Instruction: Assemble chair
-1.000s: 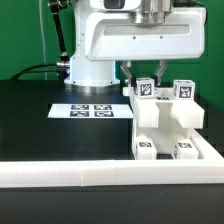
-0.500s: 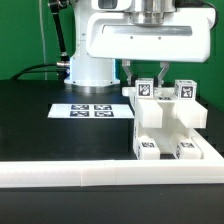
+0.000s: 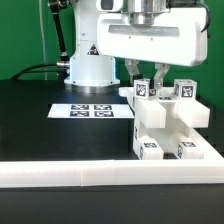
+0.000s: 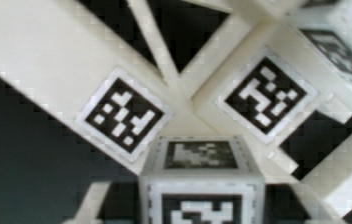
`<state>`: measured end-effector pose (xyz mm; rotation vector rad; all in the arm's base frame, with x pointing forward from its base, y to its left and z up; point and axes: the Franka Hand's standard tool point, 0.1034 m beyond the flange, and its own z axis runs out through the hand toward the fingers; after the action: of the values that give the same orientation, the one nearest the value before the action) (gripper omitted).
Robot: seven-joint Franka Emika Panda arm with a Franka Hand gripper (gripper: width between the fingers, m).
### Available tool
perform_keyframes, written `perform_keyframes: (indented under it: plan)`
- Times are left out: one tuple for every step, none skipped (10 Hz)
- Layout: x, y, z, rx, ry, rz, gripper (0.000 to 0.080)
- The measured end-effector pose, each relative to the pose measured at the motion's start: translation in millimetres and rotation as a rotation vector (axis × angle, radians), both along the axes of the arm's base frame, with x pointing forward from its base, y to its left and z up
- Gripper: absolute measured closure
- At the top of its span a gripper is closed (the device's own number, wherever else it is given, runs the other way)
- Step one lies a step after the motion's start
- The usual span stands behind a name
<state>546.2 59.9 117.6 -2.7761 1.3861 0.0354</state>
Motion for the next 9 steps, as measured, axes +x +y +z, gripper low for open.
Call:
perform_keyframes:
  plan:
    - [-0.4, 1.6, -0.1, 0.001, 0.006, -0.108, 0.0512]
    - [-0.6, 2.0, -0.1, 0.0, 0.011, -0.183, 0.0512]
    - [-0.6, 1.9, -0.2, 0.0, 0.012, -0.214, 0.0512]
    - [-0.5, 2.2, -0.2, 0.0, 0.016, -0.312, 0.0512]
    - [-0.5, 2.3, -0.2, 0.0, 0.02, -0.394, 0.0512]
    - [-0.3, 2.5, -0.3, 0.001, 0.025, -0.515, 0.0512]
    - [-0.2, 2.5, -0.2, 0.003, 0.026, -0.553, 0.0512]
    - [-0.2, 2.5, -0.3, 0.003, 0.025, -0.527, 0.0511]
    - [-0.3, 3.0, -0.3, 0.003, 0.024, -0.488, 0.0511]
